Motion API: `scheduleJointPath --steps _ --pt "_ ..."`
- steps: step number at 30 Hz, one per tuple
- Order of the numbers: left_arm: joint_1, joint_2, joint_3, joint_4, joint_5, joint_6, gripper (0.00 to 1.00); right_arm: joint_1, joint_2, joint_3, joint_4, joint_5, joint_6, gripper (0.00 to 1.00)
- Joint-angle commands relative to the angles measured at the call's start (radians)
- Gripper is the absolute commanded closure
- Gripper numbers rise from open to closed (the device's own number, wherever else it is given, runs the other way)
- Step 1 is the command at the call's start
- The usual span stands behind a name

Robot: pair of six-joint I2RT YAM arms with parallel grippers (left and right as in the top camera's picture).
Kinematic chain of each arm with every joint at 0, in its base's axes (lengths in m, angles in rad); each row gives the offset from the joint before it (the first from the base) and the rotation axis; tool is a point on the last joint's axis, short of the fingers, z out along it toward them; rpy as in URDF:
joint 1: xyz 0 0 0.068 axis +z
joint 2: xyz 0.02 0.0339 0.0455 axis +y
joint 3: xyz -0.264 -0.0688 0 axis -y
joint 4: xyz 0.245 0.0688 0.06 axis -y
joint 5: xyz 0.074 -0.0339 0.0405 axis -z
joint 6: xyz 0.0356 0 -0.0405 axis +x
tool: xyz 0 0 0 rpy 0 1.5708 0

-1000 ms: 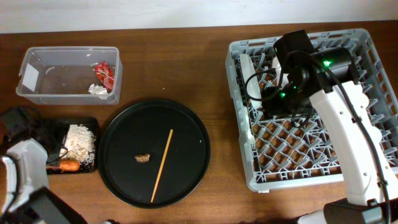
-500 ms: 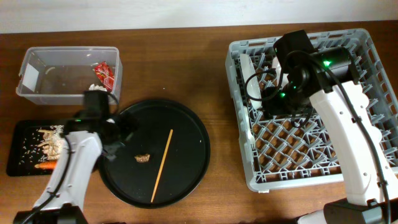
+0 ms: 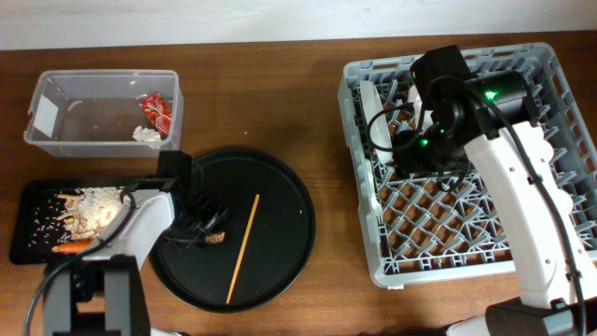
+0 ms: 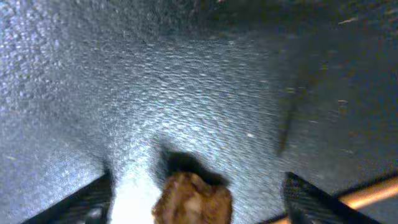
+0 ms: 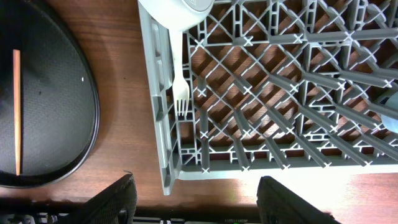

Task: Sort waste into correct bins and load items into the dishwasher rack
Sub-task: 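Reach the left gripper to the brown lump and grasp it, then lift the brown lump from the round tray with the left gripper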

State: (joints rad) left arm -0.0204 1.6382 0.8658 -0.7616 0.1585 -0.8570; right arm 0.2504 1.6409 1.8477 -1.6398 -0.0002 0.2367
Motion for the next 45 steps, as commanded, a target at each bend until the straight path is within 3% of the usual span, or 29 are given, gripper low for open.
scheduleJointPath --steps 1,3,6,9,12,17,28,33,38,41,45 --pt "-0.004 0.054 -0.011 0.006 0.014 -0.014 0.31 -0.005 -0.017 0.003 -0.003 0.012 0.006 0.35" --pt "-0.005 0.068 -0.011 0.013 0.014 -0.014 0.45 -0.005 -0.017 0.003 -0.004 0.012 0.006 0.35" --pt "-0.006 0.074 -0.011 0.021 0.018 -0.014 0.78 -0.005 -0.017 0.003 -0.004 0.012 0.006 0.35" --pt "-0.006 0.074 -0.011 0.019 0.030 -0.014 0.81 -0.005 -0.017 0.003 -0.006 0.012 0.006 0.35" --pt "-0.006 0.074 -0.011 0.020 0.053 -0.014 0.77 -0.005 -0.017 0.003 -0.006 0.012 0.006 0.35" --pt "-0.003 0.051 0.009 0.016 0.086 -0.013 0.51 -0.005 -0.017 0.003 -0.009 0.012 0.006 0.35" --pt "-0.003 -0.006 0.008 -0.073 0.111 0.008 0.45 -0.005 -0.017 0.003 -0.011 0.011 0.006 0.35" --pt "-0.003 -0.006 0.008 -0.035 0.116 0.091 0.44 -0.005 -0.017 0.003 -0.011 0.011 0.006 0.35" --pt "-0.005 -0.006 0.008 -0.006 0.120 0.228 0.27 -0.005 -0.017 0.003 -0.011 0.008 0.006 0.35" --pt "-0.020 -0.006 0.008 -0.005 0.119 0.362 0.25 -0.004 -0.017 0.003 -0.010 0.008 0.007 0.35" --pt "-0.069 -0.006 0.008 -0.003 0.118 0.434 0.23 -0.004 -0.017 0.003 -0.011 0.008 0.006 0.35"
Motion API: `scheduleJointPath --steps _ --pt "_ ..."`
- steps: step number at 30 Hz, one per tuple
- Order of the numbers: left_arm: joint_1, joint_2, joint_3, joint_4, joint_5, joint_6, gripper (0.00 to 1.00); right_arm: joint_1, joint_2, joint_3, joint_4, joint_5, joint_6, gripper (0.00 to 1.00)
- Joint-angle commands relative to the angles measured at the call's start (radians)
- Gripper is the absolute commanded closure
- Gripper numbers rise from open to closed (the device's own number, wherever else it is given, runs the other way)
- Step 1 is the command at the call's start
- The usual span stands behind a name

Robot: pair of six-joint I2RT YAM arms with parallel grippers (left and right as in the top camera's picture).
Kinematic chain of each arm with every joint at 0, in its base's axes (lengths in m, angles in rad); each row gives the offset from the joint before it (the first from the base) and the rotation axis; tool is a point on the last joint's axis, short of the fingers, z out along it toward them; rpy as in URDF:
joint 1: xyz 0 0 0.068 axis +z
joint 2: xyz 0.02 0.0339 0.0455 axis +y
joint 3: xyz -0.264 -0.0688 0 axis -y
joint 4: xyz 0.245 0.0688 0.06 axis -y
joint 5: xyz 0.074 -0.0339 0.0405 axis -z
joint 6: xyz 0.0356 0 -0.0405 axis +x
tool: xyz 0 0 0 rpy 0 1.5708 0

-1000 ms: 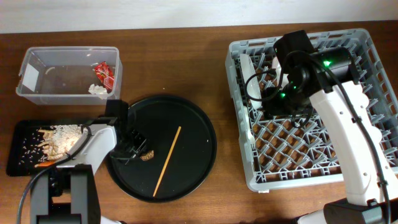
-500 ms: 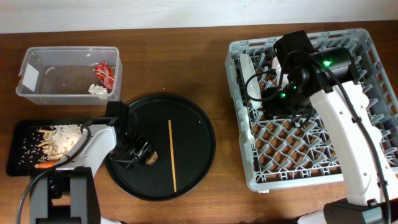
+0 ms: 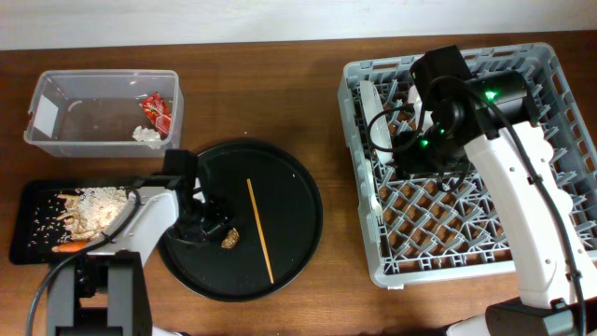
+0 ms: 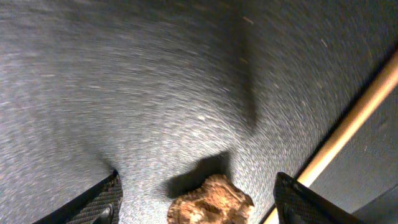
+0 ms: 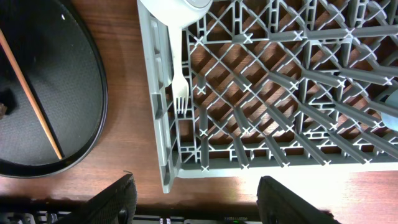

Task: Sort waste into correct bins and load items into the dishwasher rack
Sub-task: 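Lift the brown lump from the round tray with the left gripper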

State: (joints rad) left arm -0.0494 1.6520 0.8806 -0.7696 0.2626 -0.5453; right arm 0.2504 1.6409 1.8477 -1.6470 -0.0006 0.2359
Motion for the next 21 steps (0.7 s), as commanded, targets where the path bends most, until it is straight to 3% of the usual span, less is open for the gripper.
scheduleJointPath --steps 1,6,10,21 --pt "-0.056 -0.020 -0.006 0.006 0.009 0.134 0.23 -0.004 -0.017 0.003 -0.003 0.008 0.008 0.35" --pt "-0.111 -0.020 -0.007 -0.005 -0.010 0.136 0.23 -0.004 -0.017 0.003 -0.007 0.009 0.007 0.35" --pt "-0.123 -0.020 -0.007 -0.045 -0.050 0.136 0.30 -0.004 -0.017 0.003 -0.010 0.008 0.007 0.35" --pt "-0.123 -0.020 -0.007 -0.060 -0.107 0.135 0.60 -0.004 -0.017 0.003 -0.014 0.008 0.007 0.35"
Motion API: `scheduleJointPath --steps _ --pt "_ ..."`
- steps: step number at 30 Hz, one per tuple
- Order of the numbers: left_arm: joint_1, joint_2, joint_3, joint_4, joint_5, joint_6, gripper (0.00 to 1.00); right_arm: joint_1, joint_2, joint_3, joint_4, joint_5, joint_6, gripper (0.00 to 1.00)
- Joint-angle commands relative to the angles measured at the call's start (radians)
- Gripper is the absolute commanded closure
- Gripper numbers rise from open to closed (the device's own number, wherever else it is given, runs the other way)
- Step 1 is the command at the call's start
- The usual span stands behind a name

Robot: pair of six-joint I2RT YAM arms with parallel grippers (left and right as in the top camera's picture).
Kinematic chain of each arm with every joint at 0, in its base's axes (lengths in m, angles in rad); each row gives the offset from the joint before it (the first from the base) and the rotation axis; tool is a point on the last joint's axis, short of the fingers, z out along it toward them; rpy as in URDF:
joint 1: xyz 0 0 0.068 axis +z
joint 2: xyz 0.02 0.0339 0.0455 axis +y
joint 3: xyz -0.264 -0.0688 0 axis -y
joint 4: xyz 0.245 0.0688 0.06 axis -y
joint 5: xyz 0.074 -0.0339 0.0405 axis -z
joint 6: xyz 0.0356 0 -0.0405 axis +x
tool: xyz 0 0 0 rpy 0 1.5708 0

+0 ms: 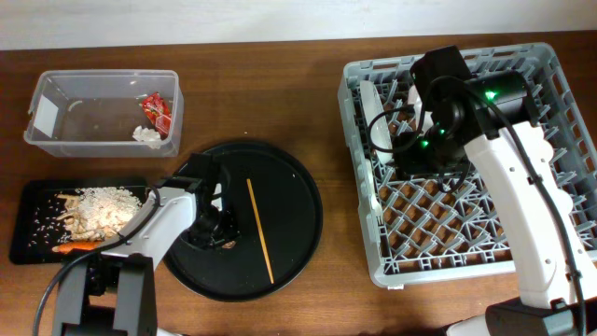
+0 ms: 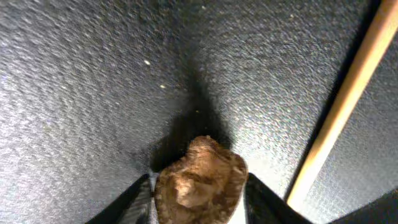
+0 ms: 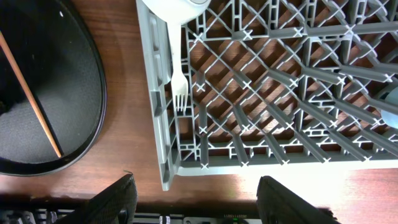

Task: Sort waste into correct bins and load items into the dishwasher rack
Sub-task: 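Lift the brown lump from the round tray with the left gripper, then carry the brown lump left to the small black tray and release it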

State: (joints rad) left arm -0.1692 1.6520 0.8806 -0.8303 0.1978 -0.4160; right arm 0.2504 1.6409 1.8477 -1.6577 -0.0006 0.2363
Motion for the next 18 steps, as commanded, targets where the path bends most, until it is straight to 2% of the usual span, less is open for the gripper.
scheduleJointPath --steps 1,2,4,8,18 --pt "-0.003 -0.020 -0.007 0.002 -0.041 0.006 0.60 -0.004 -0.017 0.003 -0.004 0.008 0.007 0.35" --pt "-0.003 -0.020 -0.007 0.002 -0.041 0.006 0.63 -0.004 -0.017 0.003 -0.004 0.008 0.007 0.35" --pt "-0.003 -0.020 -0.007 0.002 -0.040 0.006 0.79 -0.004 -0.017 0.003 -0.004 0.008 0.007 0.35" --pt "-0.003 -0.020 -0.006 0.002 -0.038 0.006 0.99 -0.004 -0.017 0.003 -0.005 0.009 0.007 0.35" --pt "0.029 -0.020 0.089 -0.065 -0.064 0.006 1.00 -0.004 -0.017 0.003 -0.008 0.009 0.007 0.35"
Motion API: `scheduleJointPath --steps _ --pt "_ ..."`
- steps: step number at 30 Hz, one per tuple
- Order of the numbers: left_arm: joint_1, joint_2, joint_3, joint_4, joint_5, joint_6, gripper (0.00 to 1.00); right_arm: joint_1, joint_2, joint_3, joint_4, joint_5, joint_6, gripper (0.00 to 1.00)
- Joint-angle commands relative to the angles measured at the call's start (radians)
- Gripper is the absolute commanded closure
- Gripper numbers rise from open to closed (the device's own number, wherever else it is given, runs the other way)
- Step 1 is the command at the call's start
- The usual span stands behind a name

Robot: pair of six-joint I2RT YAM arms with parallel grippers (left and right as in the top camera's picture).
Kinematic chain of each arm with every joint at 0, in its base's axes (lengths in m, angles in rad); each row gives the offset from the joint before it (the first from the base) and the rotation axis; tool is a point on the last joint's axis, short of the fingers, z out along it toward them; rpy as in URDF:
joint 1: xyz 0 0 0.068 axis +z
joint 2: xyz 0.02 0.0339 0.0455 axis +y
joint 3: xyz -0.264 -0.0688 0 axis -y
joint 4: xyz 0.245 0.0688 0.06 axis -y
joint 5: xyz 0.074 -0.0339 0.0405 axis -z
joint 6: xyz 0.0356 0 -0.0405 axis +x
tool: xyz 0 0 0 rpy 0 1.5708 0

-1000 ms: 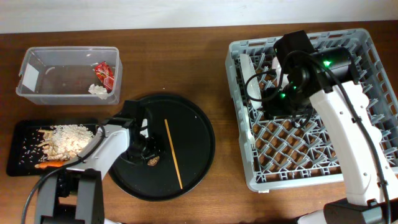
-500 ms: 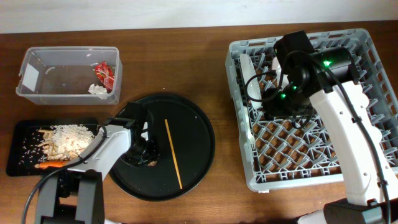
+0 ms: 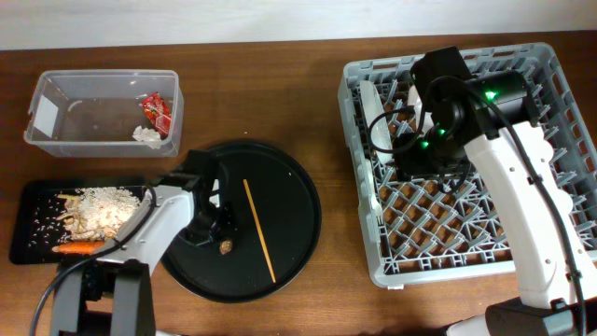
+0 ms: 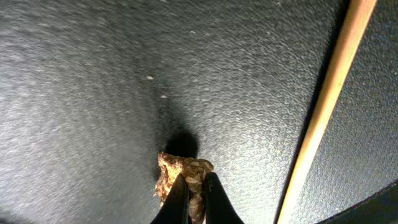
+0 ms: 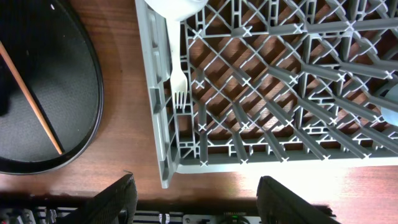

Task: Sort waste into correct bins and load items into the dishwasher rack
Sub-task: 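Carry the brown lump left to the small black tray and release it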

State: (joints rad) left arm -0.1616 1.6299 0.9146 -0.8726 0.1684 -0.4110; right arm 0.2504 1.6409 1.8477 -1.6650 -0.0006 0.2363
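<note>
A black round tray [image 3: 289, 187] holds a wooden chopstick [image 3: 258, 231] and a small brown food scrap [image 3: 225, 246]. My left gripper [image 4: 196, 198] is down on the tray, shut on the brown scrap [image 4: 183, 169], which sticks out beyond the fingertips [image 4: 179, 200]. The chopstick [image 4: 320, 106] lies just to the right of it. My right gripper [image 5: 196, 208] hangs open over the front left corner of the grey dishwasher rack [image 5: 155, 112], holding nothing. A white fork [image 5: 178, 81] lies in the rack.
A clear plastic bin [image 3: 47, 140] with a red wrapper [image 3: 155, 112] stands at the back left. A black rectangular tray [image 3: 28, 201] with rice and a carrot piece sits at the left edge. A white dish [image 3: 372, 112] stands in the rack's left side.
My left gripper's fingers stood on either side of the scrap; now they are pinched close together on it. The right arm has not moved.
My left gripper was open over the scrap, with the chopstick slanting toward the front left. Then tray and chopstick had turned and the scrap lay between the open fingers. Then the fingers touched its sides; now they are shut on it.
</note>
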Motion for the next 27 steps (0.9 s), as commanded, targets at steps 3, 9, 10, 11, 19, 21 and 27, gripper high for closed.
scheduleJointPath --steps 3,9,10,11,19,21,27 --pt "0.043 0.002 0.100 -0.071 -0.043 0.002 1.00 -0.004 -0.017 0.003 -0.001 0.009 0.007 0.35" --pt "0.152 -0.027 0.214 -0.149 -0.137 0.003 1.00 -0.004 -0.017 0.003 -0.002 0.009 0.007 0.35" --pt "0.183 -0.035 0.237 -0.155 -0.166 0.003 1.00 -0.004 -0.017 0.003 -0.004 0.010 0.006 0.35" --pt "0.212 -0.042 0.252 -0.158 -0.185 0.003 1.00 -0.004 -0.017 0.003 -0.004 0.009 0.006 0.35" --pt "0.566 -0.045 0.300 -0.074 -0.252 -0.034 1.00 -0.004 -0.017 0.003 -0.004 0.009 0.007 0.35" --pt "0.649 -0.041 0.300 -0.039 -0.252 -0.048 1.00 -0.004 -0.017 0.003 -0.005 0.009 0.007 0.35" --pt "0.805 -0.028 0.300 0.060 -0.253 -0.068 1.00 -0.004 -0.017 0.003 -0.007 0.008 0.007 0.35"
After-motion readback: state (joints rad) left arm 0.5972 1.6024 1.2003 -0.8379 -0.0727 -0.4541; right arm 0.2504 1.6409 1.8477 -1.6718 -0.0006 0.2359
